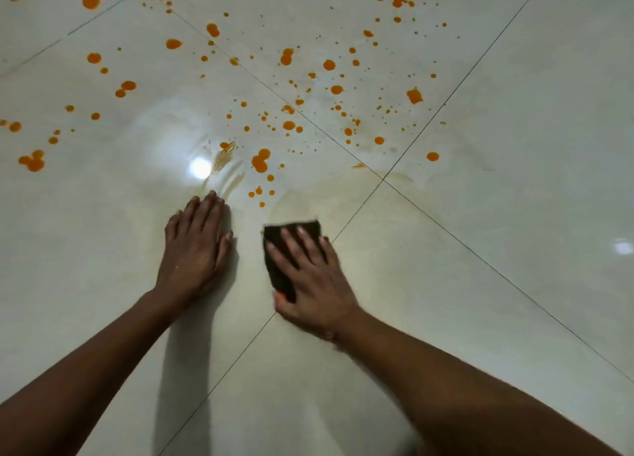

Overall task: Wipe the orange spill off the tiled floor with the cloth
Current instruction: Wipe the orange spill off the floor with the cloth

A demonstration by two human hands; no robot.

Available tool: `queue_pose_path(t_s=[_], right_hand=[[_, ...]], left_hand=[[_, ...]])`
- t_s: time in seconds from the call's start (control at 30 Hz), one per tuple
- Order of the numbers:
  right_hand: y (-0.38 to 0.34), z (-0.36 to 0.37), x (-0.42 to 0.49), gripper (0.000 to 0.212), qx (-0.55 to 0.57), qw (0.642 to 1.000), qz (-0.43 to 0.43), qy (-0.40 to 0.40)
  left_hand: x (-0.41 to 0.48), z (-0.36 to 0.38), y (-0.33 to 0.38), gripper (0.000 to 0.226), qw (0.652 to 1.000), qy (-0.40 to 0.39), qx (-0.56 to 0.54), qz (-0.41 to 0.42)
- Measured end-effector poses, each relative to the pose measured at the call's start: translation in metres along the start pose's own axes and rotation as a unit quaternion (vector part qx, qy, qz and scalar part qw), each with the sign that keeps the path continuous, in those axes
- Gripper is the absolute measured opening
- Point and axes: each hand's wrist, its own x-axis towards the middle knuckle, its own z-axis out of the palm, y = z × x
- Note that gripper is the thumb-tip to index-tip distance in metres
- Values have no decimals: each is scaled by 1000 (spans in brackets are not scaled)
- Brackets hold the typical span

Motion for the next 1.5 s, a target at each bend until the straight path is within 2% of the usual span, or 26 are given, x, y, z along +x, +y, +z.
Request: queue_pose_path(t_s=[0.03,0.07,0.13,0.2,0.23,0.33,0.37,0.43,0.47,0.53,0.6,0.63,0.7,0.73,0.8,0.87,0.93,1.0,1.07,1.13,1.17,1.23,1.3,1.4,1.43,1.5], right_hand=[[20,-2,-13,78,2,1000,-29,1],[45,-3,-14,77,-5,1000,-22,12],[79,-13,22,77,-9,995,92,40],[64,-19,79,77,1,973,219,66],[40,-19,96,77,-1,972,221,78],[-25,-3,67,77,8,999,27,37],[-23,1,39,78,3,999,-30,13],[15,-3,16,77,5,997,-75,5],[37,-4,26,76,-5,998,-54,19],[61,-14,77,75,-14,996,73,53],[38,-18,122,75,-10,983,172,71],[15,-15,127,75,-9,983,166,76],[-26,-2,98,76,4,996,68,50],[-32,3,72,76,6,999,15,31],[-5,-3,44,77,17,999,-36,4],[39,-13,69,76,-2,1000,14,28],[66,-25,128,73,-5,988,144,62],[49,-30,185,73,2,974,214,78],[-3,-19,204,75,0,986,154,72],[-49,-7,166,76,5,999,11,36],[-52,-3,136,75,3,999,-51,17],[-21,-6,97,75,17,994,-112,-10],[24,-14,121,75,-1,997,-71,12],[17,-30,209,77,-13,994,99,47],[-8,-27,223,77,-14,994,97,50],[-55,-12,198,76,-2,1000,2,28]], left_hand=[[0,0,-5,61,1000,-3,5,0],[0,1,-6,60,1000,-2,11,0],[-1,7,-7,58,1000,4,25,-2],[-3,10,-7,58,1000,7,26,-6],[-1,9,-5,57,1000,10,26,-6],[0,2,-5,58,1000,5,26,-7],[-1,1,-4,59,1000,-1,25,-10],[-1,1,-3,59,1000,-9,27,-12],[-1,1,-3,59,1000,-8,26,-13],[-2,3,-4,59,1000,-3,25,-17],[-1,6,-4,58,1000,0,21,-12],[-1,6,-3,58,1000,4,12,-8],[0,-1,-6,56,999,21,-18,-17],[0,-5,-11,56,999,30,-24,-31],[-3,-12,-25,57,997,37,-7,-67],[-7,-14,-41,60,994,38,0,-98],[-11,-7,-48,60,994,40,-6,-104],[-12,-3,-48,59,993,43,-11,-106],[-10,-4,-46,59,994,45,-13,-98],[-10,-8,-47,59,994,40,-15,-99],[-9,-10,-47,58,994,37,-18,-101],[-11,-11,-46,58,994,26,-15,-101],[-10,-11,-46,58,994,32,-15,-104],[-9,-7,-47,57,994,35,-6,-101],[-9,-5,-48,57,994,36,-2,-98],[-9,-4,-50,56,995,37,-3,-96]])
